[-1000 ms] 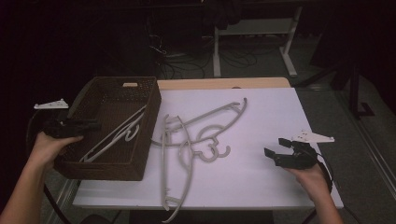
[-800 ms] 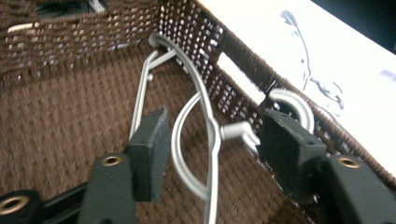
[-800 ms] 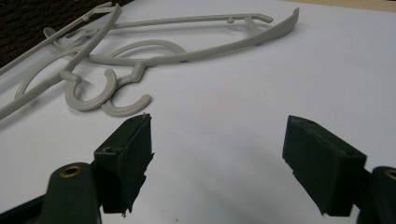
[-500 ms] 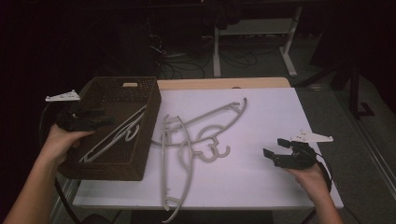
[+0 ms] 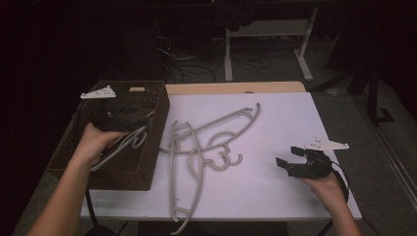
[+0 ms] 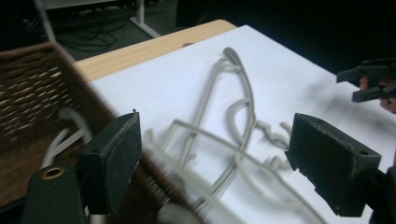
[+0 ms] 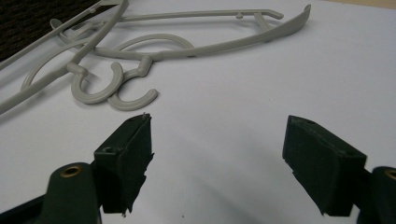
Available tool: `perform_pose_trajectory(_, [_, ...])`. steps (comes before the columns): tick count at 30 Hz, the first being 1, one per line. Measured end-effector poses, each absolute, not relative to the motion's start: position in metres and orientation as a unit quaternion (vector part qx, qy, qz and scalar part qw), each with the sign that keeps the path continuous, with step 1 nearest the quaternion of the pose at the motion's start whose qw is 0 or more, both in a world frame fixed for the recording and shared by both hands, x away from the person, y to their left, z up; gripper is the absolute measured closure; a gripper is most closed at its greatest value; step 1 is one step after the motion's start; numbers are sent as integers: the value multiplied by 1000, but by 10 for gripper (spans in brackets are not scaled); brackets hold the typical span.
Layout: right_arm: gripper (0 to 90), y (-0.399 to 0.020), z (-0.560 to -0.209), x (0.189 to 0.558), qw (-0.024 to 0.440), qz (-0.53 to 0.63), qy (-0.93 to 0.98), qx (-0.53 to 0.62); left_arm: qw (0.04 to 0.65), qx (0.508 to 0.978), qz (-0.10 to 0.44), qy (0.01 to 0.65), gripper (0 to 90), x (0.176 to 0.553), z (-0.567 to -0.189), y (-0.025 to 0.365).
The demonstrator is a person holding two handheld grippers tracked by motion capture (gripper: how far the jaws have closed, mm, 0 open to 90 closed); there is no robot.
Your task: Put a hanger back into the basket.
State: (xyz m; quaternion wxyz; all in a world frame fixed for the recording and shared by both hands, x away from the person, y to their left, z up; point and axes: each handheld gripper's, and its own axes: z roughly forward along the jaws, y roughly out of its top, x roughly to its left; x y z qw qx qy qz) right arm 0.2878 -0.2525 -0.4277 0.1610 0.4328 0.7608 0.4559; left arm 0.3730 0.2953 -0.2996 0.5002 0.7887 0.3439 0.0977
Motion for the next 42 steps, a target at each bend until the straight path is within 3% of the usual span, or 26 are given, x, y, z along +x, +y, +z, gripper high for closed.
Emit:
perform_pose_trajectory(9, [233, -251, -428, 289, 156, 454, 765, 429, 486, 799, 109, 338, 176, 375, -303, 223])
perform_pose_trajectory(18, [233, -250, -428, 289, 154, 457, 766, 425, 460, 804, 117, 357, 180, 383, -328, 170])
perform_pose_trajectory(35, [233, -249, -429, 289, 153, 456, 768, 423, 374, 812, 98, 438, 184, 402, -418, 151])
perform_pose_trajectory(42, [233, -249, -429, 289, 153, 456, 769, 422, 350, 816, 73, 453, 252, 407, -437, 149])
